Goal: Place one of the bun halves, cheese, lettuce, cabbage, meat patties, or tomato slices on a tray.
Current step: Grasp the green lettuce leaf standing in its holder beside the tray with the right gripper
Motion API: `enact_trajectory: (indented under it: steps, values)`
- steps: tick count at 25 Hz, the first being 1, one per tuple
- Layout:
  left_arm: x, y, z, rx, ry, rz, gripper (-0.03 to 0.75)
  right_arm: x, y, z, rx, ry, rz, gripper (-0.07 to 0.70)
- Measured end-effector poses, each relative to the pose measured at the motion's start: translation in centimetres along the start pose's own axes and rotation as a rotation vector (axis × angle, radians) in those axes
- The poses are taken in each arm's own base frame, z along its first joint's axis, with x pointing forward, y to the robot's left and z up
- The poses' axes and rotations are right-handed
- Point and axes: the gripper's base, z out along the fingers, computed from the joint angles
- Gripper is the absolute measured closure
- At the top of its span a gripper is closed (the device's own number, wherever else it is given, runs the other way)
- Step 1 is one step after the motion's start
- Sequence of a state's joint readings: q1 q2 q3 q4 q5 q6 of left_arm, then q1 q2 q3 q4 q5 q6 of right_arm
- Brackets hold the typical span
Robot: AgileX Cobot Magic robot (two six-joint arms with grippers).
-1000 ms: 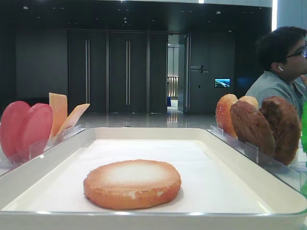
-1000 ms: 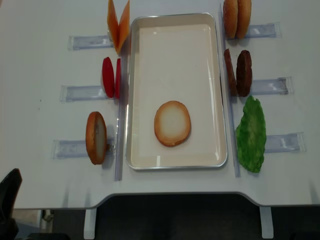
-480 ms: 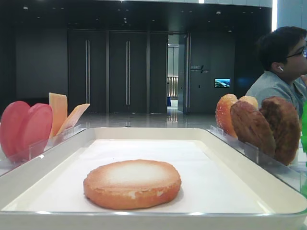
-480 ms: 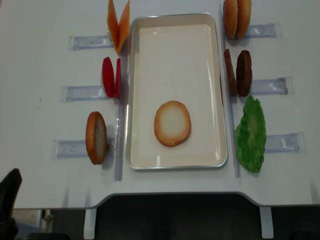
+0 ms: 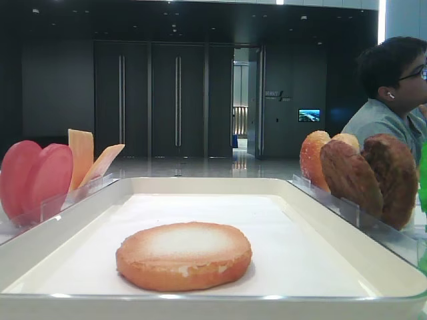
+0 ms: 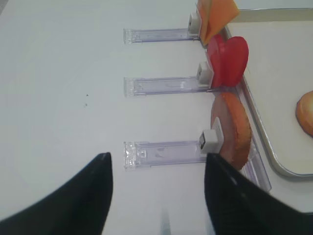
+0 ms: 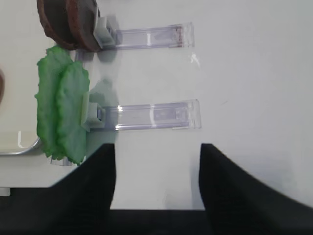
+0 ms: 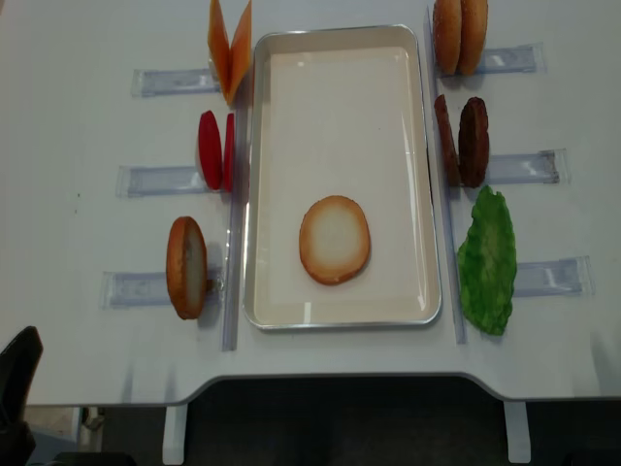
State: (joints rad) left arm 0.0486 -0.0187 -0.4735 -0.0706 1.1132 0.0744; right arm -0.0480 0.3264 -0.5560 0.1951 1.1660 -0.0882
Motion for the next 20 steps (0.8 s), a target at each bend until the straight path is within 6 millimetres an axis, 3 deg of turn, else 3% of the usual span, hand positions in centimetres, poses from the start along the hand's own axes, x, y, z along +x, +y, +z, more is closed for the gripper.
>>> enact_trajectory:
  steps: [4, 10, 20]
  values:
    - [0.0, 0.0, 0.0, 0.0, 0.0, 0.0, 0.263, -1.5, 0.2, -0.3, -0.016, 0.068, 0.009, 0.256]
    - [0.0, 0.0, 0.0, 0.0, 0.0, 0.0, 0.263, -5.4, 0.3, -1.2, -0.017, 0.074, 0.01, 0.265]
    - [0.0, 0.0, 0.0, 0.0, 0.0, 0.0, 0.263, -11.2, -0.4, 2.3, -0.022, 0.233, 0.042, 0.265]
